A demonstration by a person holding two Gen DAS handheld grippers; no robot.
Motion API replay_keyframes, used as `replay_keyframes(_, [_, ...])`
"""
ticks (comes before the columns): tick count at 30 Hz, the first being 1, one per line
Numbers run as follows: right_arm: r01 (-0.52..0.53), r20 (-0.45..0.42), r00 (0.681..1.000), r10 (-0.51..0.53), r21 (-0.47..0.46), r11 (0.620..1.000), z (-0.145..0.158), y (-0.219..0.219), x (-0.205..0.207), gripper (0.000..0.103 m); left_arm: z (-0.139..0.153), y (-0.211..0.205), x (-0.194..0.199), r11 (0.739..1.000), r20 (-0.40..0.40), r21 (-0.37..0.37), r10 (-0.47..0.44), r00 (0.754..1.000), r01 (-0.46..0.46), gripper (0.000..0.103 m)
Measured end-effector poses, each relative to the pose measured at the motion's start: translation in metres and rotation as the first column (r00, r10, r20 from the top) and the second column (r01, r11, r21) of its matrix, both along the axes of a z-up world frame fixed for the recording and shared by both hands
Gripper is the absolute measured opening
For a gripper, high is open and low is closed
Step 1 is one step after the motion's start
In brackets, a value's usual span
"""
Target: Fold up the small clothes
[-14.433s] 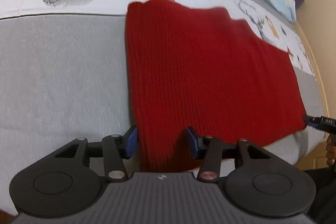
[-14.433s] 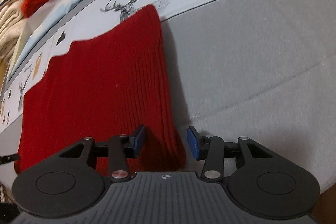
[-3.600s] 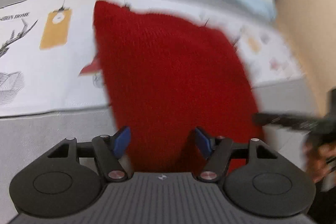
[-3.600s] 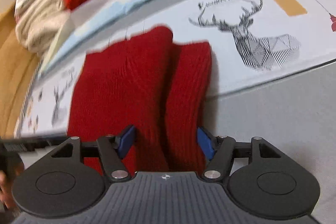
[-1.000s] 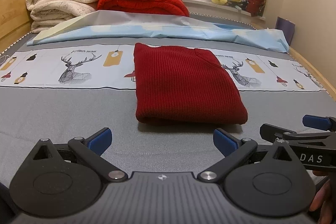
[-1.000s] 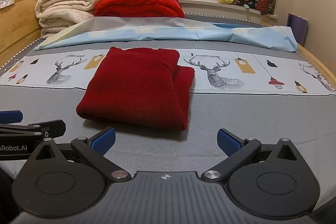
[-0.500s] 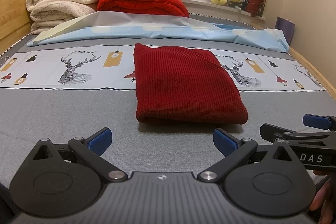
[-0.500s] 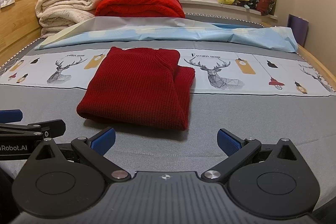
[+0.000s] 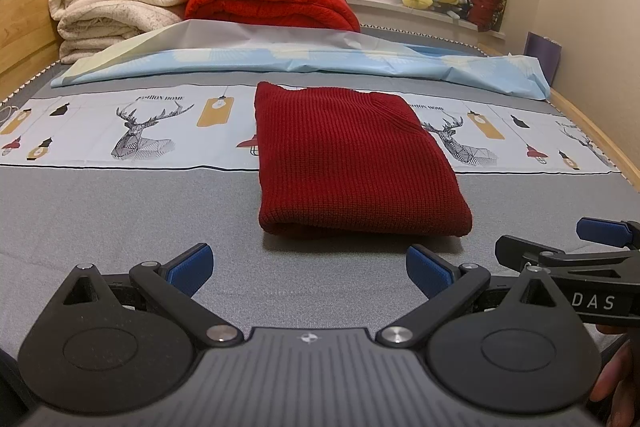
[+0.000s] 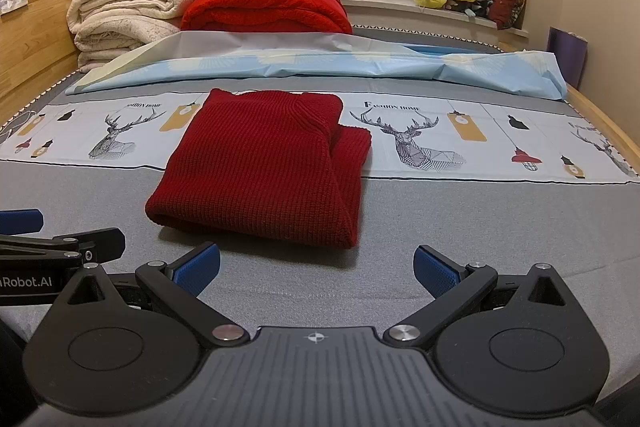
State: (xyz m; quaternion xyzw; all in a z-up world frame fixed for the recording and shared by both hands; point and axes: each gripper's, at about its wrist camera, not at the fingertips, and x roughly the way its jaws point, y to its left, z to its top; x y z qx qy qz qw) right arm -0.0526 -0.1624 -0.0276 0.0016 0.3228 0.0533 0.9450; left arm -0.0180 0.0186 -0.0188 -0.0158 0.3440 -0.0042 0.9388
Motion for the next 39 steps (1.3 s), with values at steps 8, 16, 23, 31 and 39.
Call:
replay_keyframes(8, [0.001, -0.001, 1.000, -0.001, -0.001, 1.000, 0.0002, 0.0012, 0.0001, 0.102, 0.0002, -0.0001, 0.0000, 1.000, 0.000, 0.000, 0.000, 1.000, 0.000, 0.103])
replay_keyframes(16, [-0.006, -0.003, 1.000, 0.006, -0.003, 1.000, -0.0014, -0.0028, 0.0002, 0.102, 0.0003, -0.0005, 0.0002, 1.000, -0.001, -0.001, 0.001, 1.000, -0.001, 0.103])
replay_keyframes(23, [-0.008, -0.004, 1.000, 0.008, -0.004, 1.000, -0.0028, -0.0046, -0.0001, 0.102, -0.0025, 0.0002, -0.0009, 1.000, -0.002, 0.000, -0.001, 1.000, 0.001, 0.103])
replay_keyframes(31, [-0.012, -0.006, 1.000, 0.012, -0.005, 1.000, -0.0037, -0.0072, 0.0005, 0.102, -0.0024, 0.0007, -0.0008, 1.000, -0.002, 0.000, -0.001, 1.000, 0.001, 0.103])
replay_keyframes(39, [-0.013, -0.006, 1.000, 0.013, -0.005, 1.000, -0.0039, -0.0083, 0.0005, 0.102, -0.0041, 0.0022, -0.0006, 1.000, -0.001, -0.001, -0.003, 1.000, 0.003, 0.103])
